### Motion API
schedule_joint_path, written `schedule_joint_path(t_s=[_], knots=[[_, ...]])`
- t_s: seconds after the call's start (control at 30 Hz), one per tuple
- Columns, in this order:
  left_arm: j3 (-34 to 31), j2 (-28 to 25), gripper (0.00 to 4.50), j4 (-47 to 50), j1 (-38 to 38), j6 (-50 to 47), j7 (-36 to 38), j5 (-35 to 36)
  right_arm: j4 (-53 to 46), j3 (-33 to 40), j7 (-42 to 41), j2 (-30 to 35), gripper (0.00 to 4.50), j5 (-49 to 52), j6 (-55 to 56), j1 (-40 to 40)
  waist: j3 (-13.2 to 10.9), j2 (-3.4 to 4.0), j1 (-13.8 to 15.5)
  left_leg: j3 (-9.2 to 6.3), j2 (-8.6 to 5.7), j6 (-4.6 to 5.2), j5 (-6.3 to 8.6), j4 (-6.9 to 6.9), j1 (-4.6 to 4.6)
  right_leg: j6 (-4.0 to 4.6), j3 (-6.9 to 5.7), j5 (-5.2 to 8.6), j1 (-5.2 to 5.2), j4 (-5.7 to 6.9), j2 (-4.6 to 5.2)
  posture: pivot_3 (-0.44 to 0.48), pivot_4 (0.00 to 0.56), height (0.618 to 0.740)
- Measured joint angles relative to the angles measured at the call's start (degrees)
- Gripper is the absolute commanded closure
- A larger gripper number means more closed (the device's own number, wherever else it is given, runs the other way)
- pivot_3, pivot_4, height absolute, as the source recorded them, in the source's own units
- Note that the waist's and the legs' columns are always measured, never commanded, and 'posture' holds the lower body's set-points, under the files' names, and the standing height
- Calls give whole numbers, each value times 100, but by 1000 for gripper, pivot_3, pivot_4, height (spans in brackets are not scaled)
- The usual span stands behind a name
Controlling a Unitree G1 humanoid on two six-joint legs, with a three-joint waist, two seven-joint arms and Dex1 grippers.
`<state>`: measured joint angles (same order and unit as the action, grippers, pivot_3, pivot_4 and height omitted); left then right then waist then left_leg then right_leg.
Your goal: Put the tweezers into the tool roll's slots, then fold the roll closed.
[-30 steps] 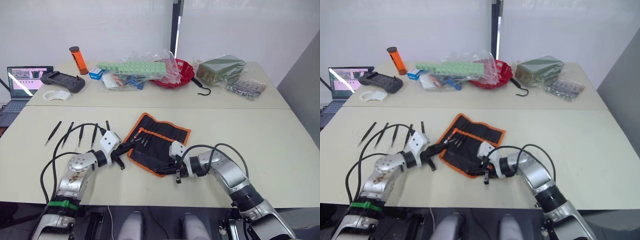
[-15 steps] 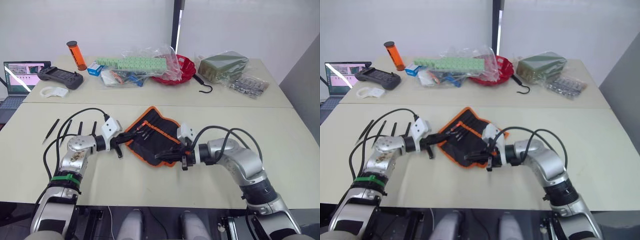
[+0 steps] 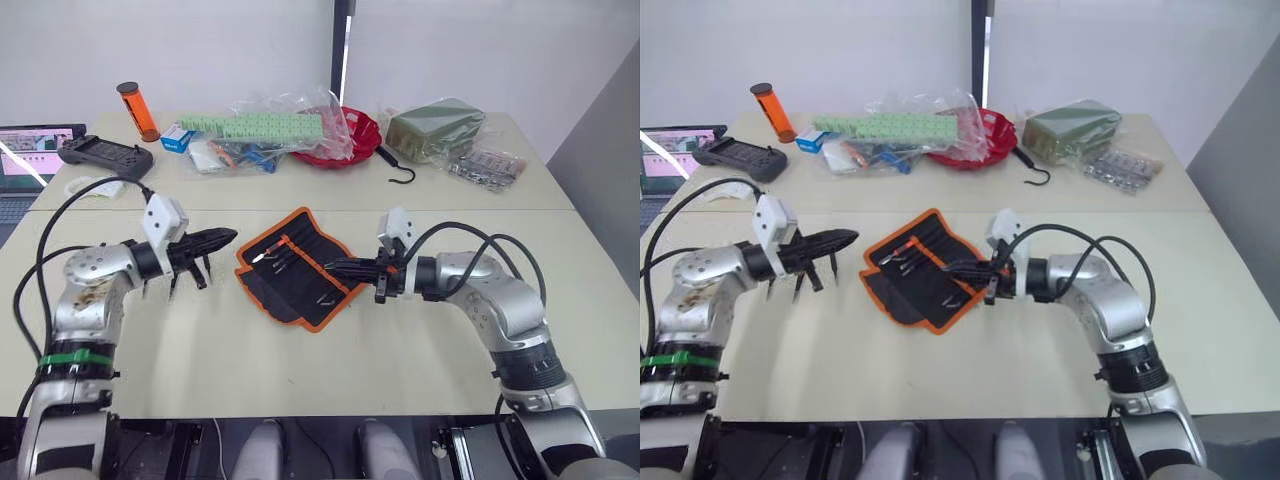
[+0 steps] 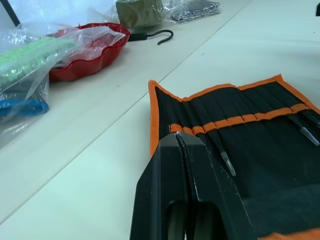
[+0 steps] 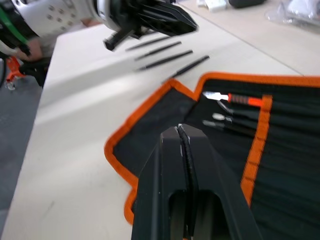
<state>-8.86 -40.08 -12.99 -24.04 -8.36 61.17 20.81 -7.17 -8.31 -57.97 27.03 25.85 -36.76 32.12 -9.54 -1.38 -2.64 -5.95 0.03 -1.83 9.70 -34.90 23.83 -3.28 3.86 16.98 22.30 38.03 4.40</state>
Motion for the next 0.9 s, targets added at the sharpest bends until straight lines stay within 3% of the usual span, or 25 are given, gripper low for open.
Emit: schedule_joint_path(t_s=[0.2, 0.43, 0.63, 0.67, 0.9], knots=[[-710, -26, 4475, 1603, 1100, -1164, -977, 444, 252, 8, -193, 135, 4500, -121, 535, 105, -15, -4, 16, -1, 2, 0, 0, -2, 0, 1, 0, 0, -1, -2, 1, 0, 150, 740], [-2196, 368, 2305, 3386, 2584, -2074, -2231, 1114, 844, 68, -247, 196, 2245, -283, 1008, 61, -17, -9, 22, 1, 3, -1, 1, 0, -2, 2, 2, -1, -1, -5, 3, 0, 150, 740], [-3944, 1221, 270, 3678, 4169, -1711, -2925, 1082, 1068, 232, -444, 140, 161, -193, 1150, 71, -18, -10, 0, 16, 12, -2, 1, 9, -11, 12, 5, 4, -3, -19, 2, 0, 150, 740], [-4092, 1397, 24, 3655, 4382, -1584, -2970, 1072, 1088, 229, -498, 108, 0, -187, 1150, 86, -18, -10, 10, 18, 12, -2, 1, 8, -10, 13, 5, 5, -5, -25, 3, 0, 150, 740], [-4838, 2578, 24, 3334, 5614, -628, -3348, 1008, 1266, -66, -860, -375, 0, -164, 1095, 741, -18, -28, 79, 19, 12, -4, 2, -2, -10, 19, 3, 3, -14, -38, 5, 0, 150, 740]])
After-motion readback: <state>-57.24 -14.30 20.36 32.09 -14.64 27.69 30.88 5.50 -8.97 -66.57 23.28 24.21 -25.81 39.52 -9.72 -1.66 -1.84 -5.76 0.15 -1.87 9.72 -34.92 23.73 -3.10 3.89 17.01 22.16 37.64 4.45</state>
